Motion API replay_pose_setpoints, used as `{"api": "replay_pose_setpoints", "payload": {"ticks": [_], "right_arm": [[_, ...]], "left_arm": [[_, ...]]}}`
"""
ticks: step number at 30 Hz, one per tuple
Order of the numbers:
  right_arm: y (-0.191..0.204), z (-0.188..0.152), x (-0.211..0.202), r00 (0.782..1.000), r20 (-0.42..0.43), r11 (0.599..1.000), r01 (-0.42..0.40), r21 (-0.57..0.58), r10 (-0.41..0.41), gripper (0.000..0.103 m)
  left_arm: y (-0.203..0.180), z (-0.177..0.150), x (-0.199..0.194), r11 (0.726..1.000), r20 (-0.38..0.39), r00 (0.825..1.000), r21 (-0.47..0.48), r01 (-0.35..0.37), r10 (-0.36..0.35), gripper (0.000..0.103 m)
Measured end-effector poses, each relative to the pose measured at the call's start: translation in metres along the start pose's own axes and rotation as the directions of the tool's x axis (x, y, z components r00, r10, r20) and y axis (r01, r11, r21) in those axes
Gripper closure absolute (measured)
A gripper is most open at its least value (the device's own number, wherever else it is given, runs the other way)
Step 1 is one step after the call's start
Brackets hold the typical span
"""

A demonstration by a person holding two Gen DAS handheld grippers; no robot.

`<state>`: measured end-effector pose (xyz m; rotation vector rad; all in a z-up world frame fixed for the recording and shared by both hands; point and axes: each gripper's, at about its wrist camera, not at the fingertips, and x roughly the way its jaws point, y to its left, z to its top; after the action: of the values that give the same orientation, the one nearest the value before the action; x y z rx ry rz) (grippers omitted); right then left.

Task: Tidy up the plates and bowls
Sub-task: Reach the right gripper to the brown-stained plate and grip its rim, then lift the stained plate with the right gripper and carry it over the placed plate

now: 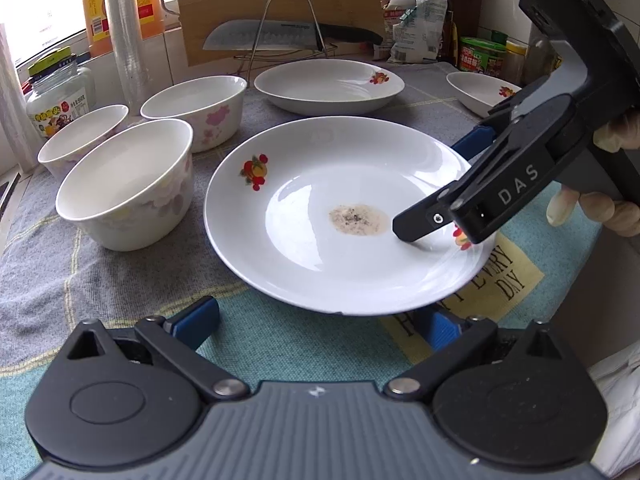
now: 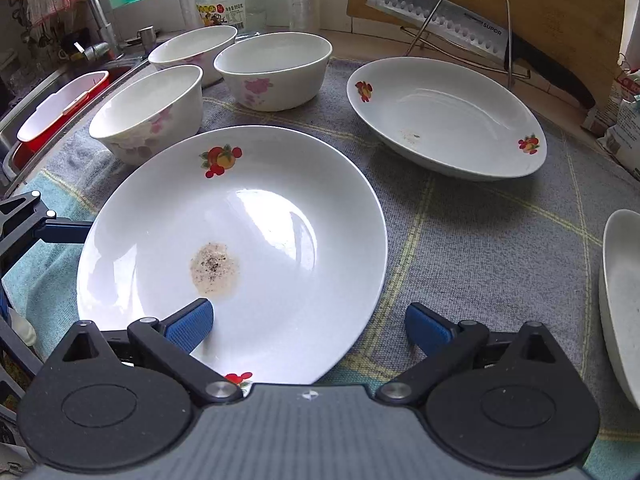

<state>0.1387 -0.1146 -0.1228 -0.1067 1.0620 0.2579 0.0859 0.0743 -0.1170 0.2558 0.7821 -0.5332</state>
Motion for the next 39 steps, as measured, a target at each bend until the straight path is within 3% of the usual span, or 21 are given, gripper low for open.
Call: {"api": "replay_pose_setpoints", "payload": {"ticks": [9,16,24,33,39], "right_arm": [[-0.002,0.015,0.007,0.998,-0.062,0.998,-0.035,-0.052,0.032,0.0],[-0.002,0.03,0.011,0.987,-0.086,0.985,-0.145,-0.092,0.137,0.0],[-0.017,0.045,0.014,0.967,-0.111,0.972,-0.232,-0.026,0.228,0.0],[-0.047,0.06,0.02,0.924,-0.105,0.925,-0.351,0.143,0.367,0.0],[-0.052,0.063,0.022,0.912,-0.116,0.911,-0.369,0.187,0.393,0.011]], "left_arm": [[0.004,0.001,0.001,0.998,0.018,0.999,0.044,0.035,-0.036,0.0],[0.009,0.003,0.004,0.991,0.019,0.996,0.1,0.09,-0.092,0.0],[0.014,0.004,0.006,0.983,0.023,0.99,0.126,0.134,-0.138,0.0],[0.014,0.006,0.006,0.973,0.023,0.989,0.187,0.136,-0.143,0.0],[0.017,0.009,0.007,0.965,0.016,0.987,0.213,0.154,-0.161,0.0]]}}
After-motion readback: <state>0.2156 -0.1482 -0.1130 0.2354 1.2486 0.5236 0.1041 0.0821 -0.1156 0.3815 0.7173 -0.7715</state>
